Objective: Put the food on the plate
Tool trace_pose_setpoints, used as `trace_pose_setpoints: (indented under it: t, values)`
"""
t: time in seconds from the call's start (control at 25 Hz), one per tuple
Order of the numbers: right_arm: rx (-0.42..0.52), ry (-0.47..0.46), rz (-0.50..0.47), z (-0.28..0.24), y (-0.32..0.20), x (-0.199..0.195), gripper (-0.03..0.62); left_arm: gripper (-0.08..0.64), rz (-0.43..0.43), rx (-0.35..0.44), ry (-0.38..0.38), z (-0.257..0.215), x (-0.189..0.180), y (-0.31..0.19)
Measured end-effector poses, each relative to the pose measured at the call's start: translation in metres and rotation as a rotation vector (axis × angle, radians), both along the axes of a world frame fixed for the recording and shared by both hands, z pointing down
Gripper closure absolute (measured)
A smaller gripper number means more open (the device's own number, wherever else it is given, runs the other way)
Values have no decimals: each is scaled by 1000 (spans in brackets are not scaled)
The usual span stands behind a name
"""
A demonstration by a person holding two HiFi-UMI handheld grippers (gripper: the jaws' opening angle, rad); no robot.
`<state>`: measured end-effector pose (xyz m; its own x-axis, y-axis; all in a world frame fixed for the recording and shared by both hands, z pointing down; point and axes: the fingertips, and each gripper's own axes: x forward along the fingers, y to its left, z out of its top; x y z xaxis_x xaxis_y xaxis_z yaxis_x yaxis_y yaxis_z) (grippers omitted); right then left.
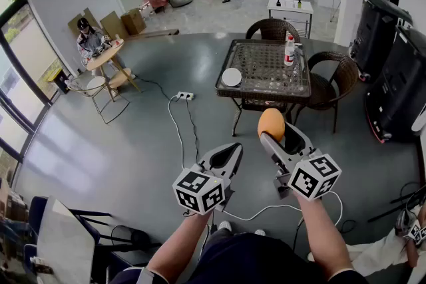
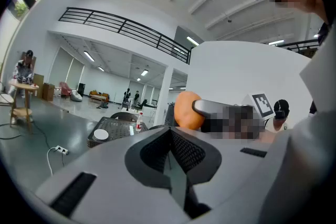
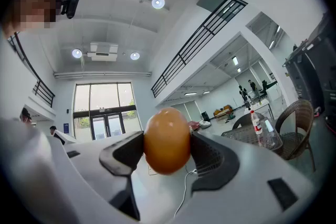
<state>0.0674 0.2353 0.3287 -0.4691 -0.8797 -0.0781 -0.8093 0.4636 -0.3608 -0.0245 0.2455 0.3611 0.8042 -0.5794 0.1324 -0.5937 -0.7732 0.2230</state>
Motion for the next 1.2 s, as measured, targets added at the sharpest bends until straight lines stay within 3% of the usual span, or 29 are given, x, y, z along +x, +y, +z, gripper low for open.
trace_pose_setpoints:
  t: [0.44,1.2]
  values:
    - [-4,-8,-4,1,-3,-3,307,551,2,-9,-2,4,-4,-1]
    - [-38,-38,-58,20,-18,28,307,551,-45,-33,-27,22,23,-14]
